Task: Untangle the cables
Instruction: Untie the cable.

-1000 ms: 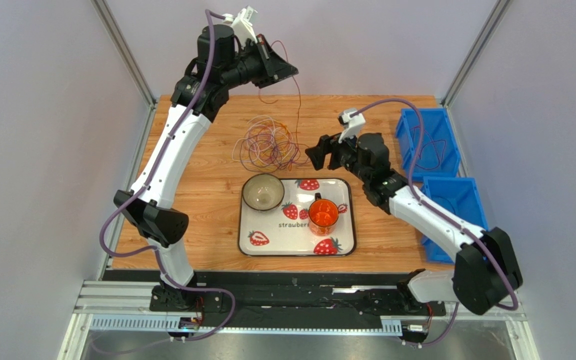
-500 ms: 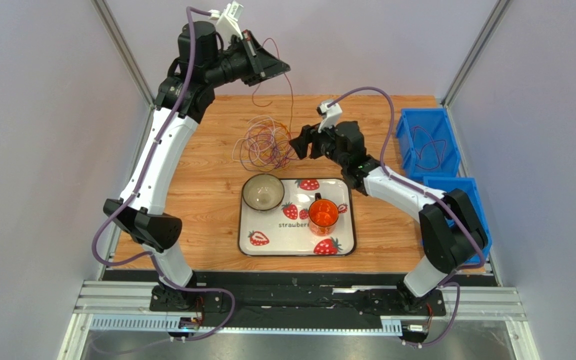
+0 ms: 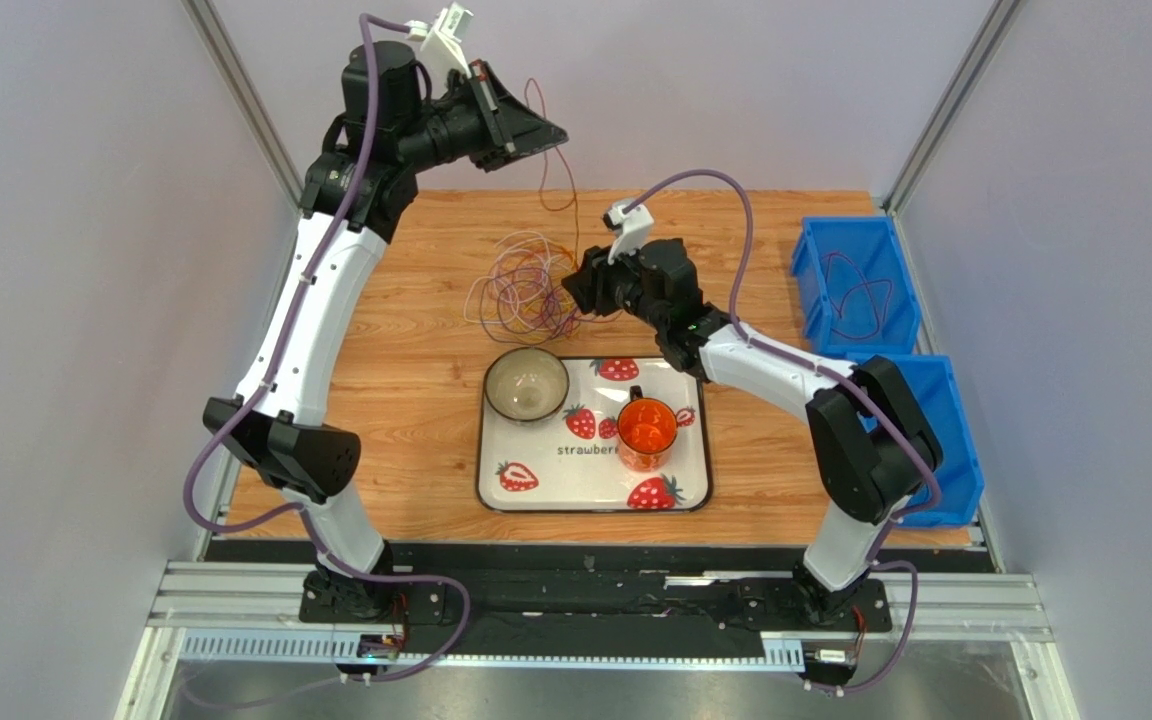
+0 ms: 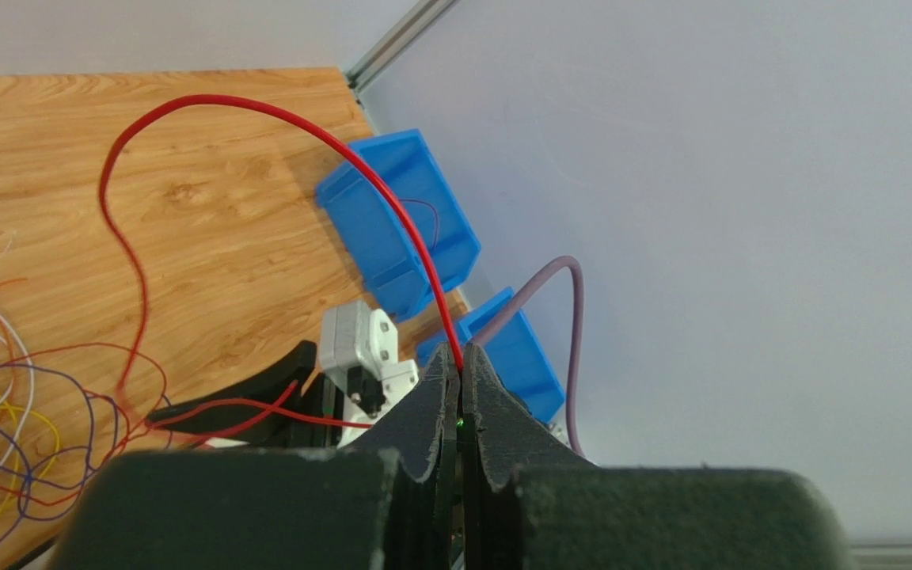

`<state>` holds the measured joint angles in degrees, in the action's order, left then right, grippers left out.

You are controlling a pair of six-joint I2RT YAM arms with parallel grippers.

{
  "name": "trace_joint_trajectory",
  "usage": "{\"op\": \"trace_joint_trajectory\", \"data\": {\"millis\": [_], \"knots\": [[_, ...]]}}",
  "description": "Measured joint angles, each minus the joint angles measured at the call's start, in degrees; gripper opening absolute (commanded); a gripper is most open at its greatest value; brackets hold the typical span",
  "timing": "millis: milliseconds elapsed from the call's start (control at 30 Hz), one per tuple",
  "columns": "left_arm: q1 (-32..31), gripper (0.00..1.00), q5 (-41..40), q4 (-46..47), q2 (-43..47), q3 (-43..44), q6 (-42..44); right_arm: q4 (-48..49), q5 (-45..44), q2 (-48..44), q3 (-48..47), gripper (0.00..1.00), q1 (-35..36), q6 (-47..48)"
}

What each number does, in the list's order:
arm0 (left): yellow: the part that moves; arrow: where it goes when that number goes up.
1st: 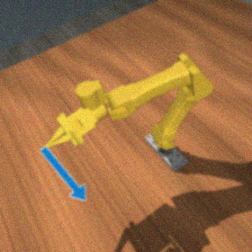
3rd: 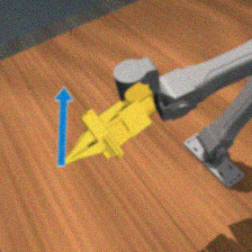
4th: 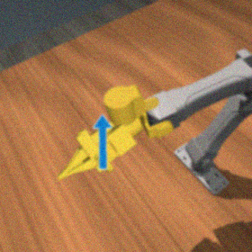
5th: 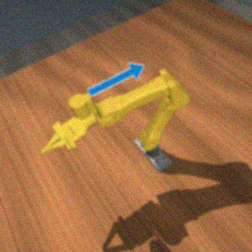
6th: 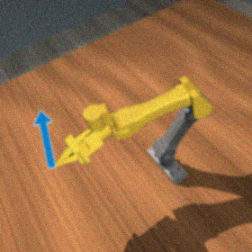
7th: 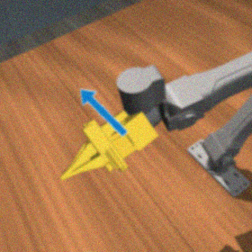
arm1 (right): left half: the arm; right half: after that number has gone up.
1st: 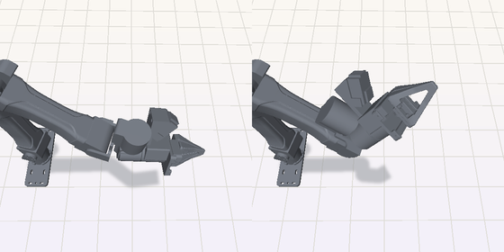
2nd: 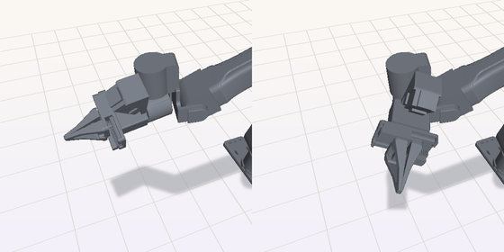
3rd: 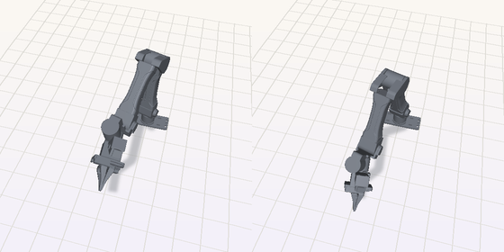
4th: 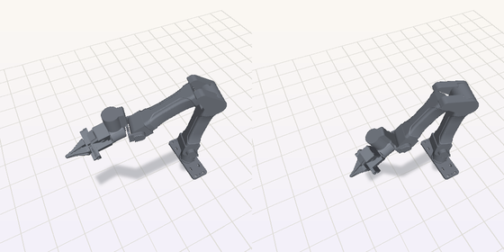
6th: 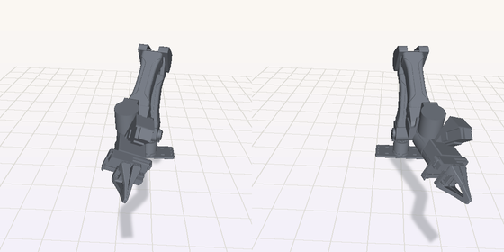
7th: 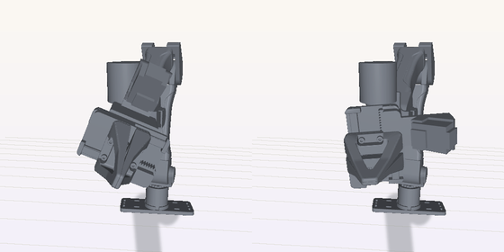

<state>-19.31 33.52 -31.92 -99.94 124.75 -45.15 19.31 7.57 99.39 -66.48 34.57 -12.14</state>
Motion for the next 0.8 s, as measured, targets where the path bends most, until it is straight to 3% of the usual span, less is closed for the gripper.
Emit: {"op": "trace_joint_trajectory", "data": {"millis": [167, 367, 567, 633, 667, 767, 800], "knots": [[1.4, 0.0, 1.2, 0.4, 0.1, -0.8, -0.6, -0.2, -0.8, 1.3, -1.4, 0.23, 0.0, 0.2], [2.4, 0.0, 2.3, 1.3, 0.5, -2.2, -1.2, -0.2, -1.4, 2.5, -3.1, 0.0, 0.1, 0.7], [4.9, 0.0, 3.4, 1.4, 1.2, -3.9, -1.0, -1.7, -1.4, 2.8, -4.2, 0.0, 0.6, 1.4], [6.8, 0.14, 3.6, 1.3, 1.7, -5.4, -0.9, -4.4, -1.5, 2.8, -6.1, 0.0, 0.6, 1.9], [7.7, 0.33, 3.7, 1.2, 1.8, -6.1, -0.7, -6.4, -1.5, 2.8, -8.0, 0.0, 0.6, 2.4], [10.8, 0.52, 4.0, 1.2, 2.0, -9.2, 0.2, -12.7, -1.5, 3.2, -17.6, 0.0, 0.6, 3.8], [11.5, 0.54, 4.0, 1.1, 2.0, -10.2, 0.6, -14.1, -1.5, 3.4, -21.4, 0.0, 0.6, 4.4]]}}
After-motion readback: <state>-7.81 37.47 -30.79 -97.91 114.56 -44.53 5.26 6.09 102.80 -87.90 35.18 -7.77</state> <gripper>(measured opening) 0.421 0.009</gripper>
